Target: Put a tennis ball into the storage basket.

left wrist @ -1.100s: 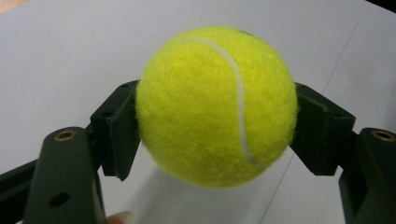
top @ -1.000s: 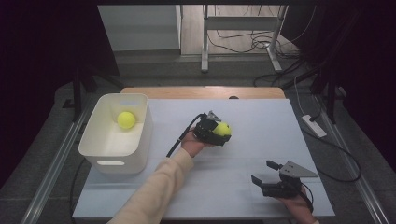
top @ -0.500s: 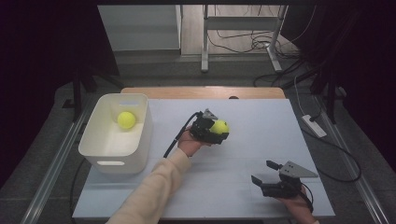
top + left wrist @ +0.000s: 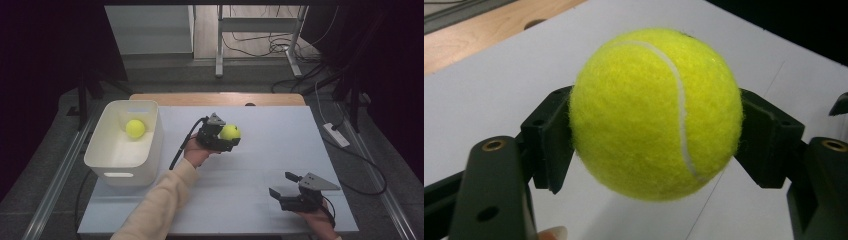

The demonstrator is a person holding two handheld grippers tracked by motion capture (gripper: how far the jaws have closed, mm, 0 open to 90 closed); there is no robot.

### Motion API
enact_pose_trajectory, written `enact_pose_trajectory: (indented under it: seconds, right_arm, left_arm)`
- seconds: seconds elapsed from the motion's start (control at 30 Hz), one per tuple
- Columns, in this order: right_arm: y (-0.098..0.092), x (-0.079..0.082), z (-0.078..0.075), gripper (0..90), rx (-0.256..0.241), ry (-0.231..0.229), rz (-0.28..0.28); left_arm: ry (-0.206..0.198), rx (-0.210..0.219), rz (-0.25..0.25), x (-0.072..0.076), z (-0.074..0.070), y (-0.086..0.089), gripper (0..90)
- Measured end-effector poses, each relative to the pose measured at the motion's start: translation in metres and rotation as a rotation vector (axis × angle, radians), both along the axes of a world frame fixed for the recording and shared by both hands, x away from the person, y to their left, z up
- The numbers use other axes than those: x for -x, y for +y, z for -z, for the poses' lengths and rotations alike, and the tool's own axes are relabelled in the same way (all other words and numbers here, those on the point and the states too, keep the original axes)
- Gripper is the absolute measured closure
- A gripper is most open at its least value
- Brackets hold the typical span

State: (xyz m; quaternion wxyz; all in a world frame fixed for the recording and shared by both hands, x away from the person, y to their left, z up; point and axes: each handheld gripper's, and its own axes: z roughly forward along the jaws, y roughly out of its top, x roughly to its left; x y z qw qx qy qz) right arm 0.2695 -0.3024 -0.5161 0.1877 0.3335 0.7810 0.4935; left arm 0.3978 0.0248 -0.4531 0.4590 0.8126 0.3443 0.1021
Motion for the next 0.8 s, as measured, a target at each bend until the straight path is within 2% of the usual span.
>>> enact_pose_trajectory:
  seconds: [0.17, 0.57, 0.63, 0.8]
  right_arm:
    - [0.0, 0.0, 0.0, 12.4, 0.001, 0.0, 0.001]
    - [0.0, 0.0, 0.0, 12.4, 0.0, 0.0, 0.002]
    - [0.0, 0.0, 0.0, 12.4, 0.001, -0.001, 0.003]
    - [0.0, 0.0, 0.0, 12.4, 0.002, 0.0, 0.004]
  left_arm:
    - [-0.021, 0.02, 0.005, 0.005, -0.009, 0.006, 27.0]
    - [-0.05, 0.042, 0.005, 0.014, -0.021, 0.017, 27.0]
    - [-0.066, 0.053, 0.0, 0.017, -0.025, 0.021, 27.0]
    - [-0.074, 0.061, -0.01, 0.019, -0.029, 0.027, 27.1]
